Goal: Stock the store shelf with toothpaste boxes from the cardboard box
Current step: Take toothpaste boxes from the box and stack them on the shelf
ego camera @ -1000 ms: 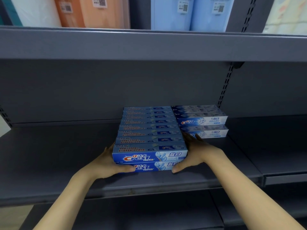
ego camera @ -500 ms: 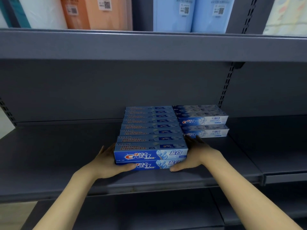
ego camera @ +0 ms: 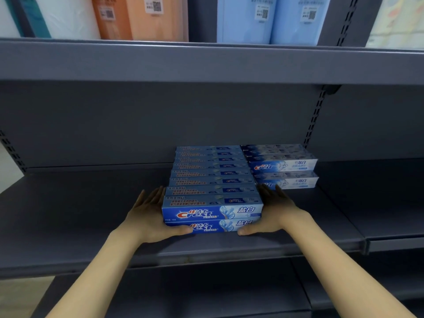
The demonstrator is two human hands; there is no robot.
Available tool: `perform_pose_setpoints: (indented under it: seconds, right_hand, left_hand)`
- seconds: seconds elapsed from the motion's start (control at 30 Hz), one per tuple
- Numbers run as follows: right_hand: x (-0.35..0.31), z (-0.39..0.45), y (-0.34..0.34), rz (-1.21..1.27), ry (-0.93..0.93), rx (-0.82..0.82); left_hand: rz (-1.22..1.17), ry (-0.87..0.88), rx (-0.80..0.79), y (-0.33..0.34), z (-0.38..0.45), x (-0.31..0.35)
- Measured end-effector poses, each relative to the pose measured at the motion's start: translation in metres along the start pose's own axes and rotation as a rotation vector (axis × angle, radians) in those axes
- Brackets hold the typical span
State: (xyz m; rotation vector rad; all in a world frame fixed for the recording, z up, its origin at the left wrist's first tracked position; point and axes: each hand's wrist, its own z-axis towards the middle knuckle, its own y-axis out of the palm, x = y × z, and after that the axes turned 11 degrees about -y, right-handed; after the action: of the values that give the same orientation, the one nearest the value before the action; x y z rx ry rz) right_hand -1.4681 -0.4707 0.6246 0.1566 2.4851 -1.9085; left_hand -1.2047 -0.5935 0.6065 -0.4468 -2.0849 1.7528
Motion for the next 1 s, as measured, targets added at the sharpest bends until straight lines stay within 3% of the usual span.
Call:
perform_pose_setpoints:
  seconds: [0.3, 0.5, 0.67, 1.0]
  right_hand:
    - [-0.001, -0.002, 0.002, 0.0, -0.022, 0.035]
    - [0.001, 0.001, 0.004, 0.0, -0.048, 0.029]
    - [0.001, 0.001, 0.003, -0.003, -0.051, 0.02]
    - [0.013, -0.014, -0.011, -0.071, 0.063, -0.109]
  left_hand:
    - [-0.018, 0.051, -0.016, 0.0, 0.001, -0.001]
    - [-0.21, 0.1, -0.076, 0.005, 0.003, -0.002]
    - [-0.222, 0.111, -0.082, 0.003, 0.001, -0.002]
    - [-0.055, -0.08, -0.049, -0.061, -0.022, -0.006]
